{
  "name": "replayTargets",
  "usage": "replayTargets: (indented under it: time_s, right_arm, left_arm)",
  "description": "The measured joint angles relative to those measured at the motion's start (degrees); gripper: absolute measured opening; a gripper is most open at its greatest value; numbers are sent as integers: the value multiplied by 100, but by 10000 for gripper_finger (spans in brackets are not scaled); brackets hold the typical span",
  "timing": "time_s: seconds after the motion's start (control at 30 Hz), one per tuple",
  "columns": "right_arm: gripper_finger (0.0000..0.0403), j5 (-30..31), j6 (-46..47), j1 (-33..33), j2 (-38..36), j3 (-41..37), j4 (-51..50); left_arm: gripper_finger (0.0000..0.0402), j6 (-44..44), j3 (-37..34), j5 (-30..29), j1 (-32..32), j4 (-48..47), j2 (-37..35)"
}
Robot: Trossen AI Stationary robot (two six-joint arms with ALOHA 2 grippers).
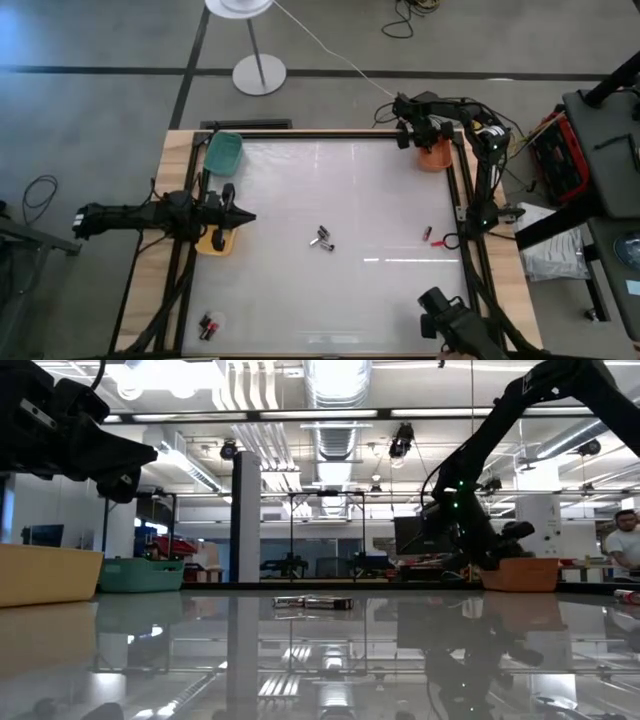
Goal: Sort batteries
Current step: Put the red battery into the orange bin
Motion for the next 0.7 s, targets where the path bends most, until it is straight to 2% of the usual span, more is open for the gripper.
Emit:
replayTargets:
  time_s: [0.5,0.7]
  right_arm:
    - [58,17,158,4,157,-20,-35]
    - [102,-69,298,0,-75,-37,-48]
  left_arm:
    - [0,2,0,0,0,0,0]
    - [0,2,0,0,0,0,0]
